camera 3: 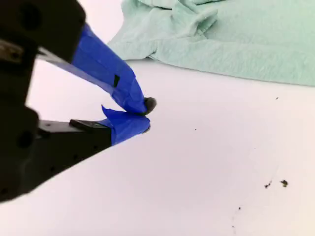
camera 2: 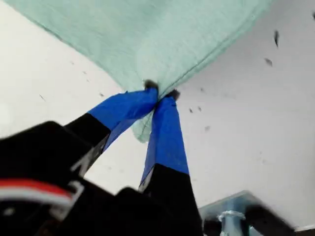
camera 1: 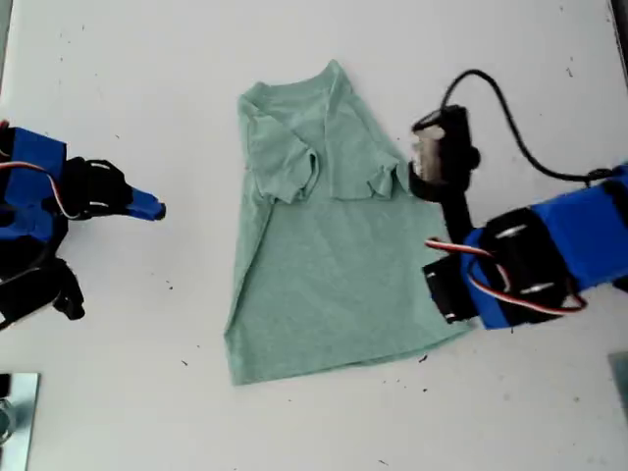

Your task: Fold t shirt

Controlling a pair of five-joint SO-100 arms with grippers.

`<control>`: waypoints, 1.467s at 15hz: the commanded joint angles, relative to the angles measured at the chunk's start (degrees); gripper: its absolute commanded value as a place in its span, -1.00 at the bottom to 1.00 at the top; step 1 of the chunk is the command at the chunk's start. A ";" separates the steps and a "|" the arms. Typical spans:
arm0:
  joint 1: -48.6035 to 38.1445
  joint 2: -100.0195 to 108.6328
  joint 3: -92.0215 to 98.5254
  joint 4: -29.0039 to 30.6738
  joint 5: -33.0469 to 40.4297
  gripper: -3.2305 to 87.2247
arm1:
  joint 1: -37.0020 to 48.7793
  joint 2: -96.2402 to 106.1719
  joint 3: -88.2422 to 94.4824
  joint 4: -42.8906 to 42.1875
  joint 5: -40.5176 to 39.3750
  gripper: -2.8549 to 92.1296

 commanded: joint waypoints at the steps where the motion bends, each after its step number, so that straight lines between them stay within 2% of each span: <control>1: 0.18 0.88 -0.53 0.09 0.70 -0.93 | 2.64 -13.45 -19.60 -1.67 -6.77 -0.92; 4: 0.62 0.97 -0.53 0.18 0.70 -0.93 | 1.41 -23.99 -21.88 -13.97 -7.21 -0.92; 6: 0.09 0.97 -0.53 0.18 0.70 -0.93 | -1.67 -30.15 -16.00 -22.06 -2.55 -0.91; 7: 0.09 0.97 -0.53 0.18 0.70 -0.93 | -3.16 -32.96 -16.79 -23.99 -2.02 -0.61; 8: 0.26 0.97 -0.53 0.18 0.70 -0.93 | -3.87 -31.55 -21.01 -21.18 -3.25 -0.42; 10: 0.26 0.88 -0.53 0.18 0.70 -0.93 | -3.87 -19.86 -25.84 -11.34 -5.89 -0.41; 12: 0.26 0.97 -0.44 0.09 0.70 -0.93 | -2.99 -5.10 -23.64 -7.29 -8.17 -0.42; 14: -0.09 0.97 -0.35 0.00 0.70 -0.93 | 1.41 8.53 -11.60 -2.20 -9.84 -0.42; 15: -0.18 0.97 -0.35 0.00 0.70 -0.93 | 5.80 17.05 2.20 0.62 -10.63 -0.45; 16: -0.62 1.05 -0.44 0.00 0.70 -0.93 | 11.16 28.04 21.97 -2.37 -12.92 -0.66; 17: -0.97 1.14 -0.26 -0.09 0.88 -0.93 | 17.05 40.87 43.24 -12.57 -16.44 -0.90; 18: -1.23 1.14 -0.18 -0.09 0.97 -0.93 | 22.50 53.79 60.82 -19.34 -18.11 -0.90; 19: -1.32 1.05 -0.88 0.18 0.88 -0.93 | 25.58 64.34 70.66 -20.21 -19.34 -0.89; 21: 3.34 -6.68 -11.51 3.08 -3.34 -0.93 | 29.27 68.73 72.69 -15.38 -21.88 -0.89; 22: 7.65 -17.58 -23.12 7.82 -7.29 -0.93 | 30.59 65.65 71.37 -15.47 -23.29 -0.89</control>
